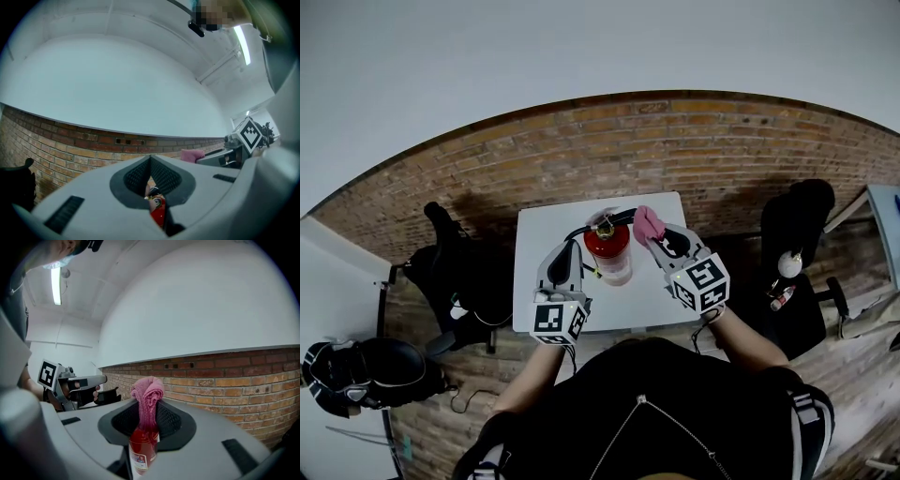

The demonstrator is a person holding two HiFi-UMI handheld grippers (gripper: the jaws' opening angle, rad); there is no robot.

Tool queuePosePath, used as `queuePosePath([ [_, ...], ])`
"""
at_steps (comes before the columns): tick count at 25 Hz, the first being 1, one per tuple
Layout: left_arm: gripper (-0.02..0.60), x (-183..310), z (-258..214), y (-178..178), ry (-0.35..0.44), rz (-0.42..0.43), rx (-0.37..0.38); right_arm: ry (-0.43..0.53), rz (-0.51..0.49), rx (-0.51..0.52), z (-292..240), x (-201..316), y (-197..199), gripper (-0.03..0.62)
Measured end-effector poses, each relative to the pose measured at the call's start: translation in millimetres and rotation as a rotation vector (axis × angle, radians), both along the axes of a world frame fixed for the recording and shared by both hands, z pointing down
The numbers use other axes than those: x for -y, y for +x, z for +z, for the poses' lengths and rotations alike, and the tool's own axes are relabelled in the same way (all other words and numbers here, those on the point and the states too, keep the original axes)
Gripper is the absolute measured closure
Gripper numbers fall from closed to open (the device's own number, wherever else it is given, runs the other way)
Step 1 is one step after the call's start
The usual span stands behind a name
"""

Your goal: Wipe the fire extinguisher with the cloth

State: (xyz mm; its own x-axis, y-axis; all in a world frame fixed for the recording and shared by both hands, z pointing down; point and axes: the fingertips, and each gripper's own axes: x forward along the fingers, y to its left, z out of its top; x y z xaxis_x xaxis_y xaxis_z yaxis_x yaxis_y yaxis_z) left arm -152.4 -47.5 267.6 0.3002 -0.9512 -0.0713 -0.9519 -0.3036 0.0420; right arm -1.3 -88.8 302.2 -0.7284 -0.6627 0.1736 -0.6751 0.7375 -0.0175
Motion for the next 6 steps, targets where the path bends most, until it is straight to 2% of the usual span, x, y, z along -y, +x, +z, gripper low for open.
queuePosePath([
  [6, 0.572, -9.6, 1.4, -1.8, -0.026, 0.006, 0.004, -0.033, -0.023, -0.006, 3.0, -14.9, -8.3, 0.493],
])
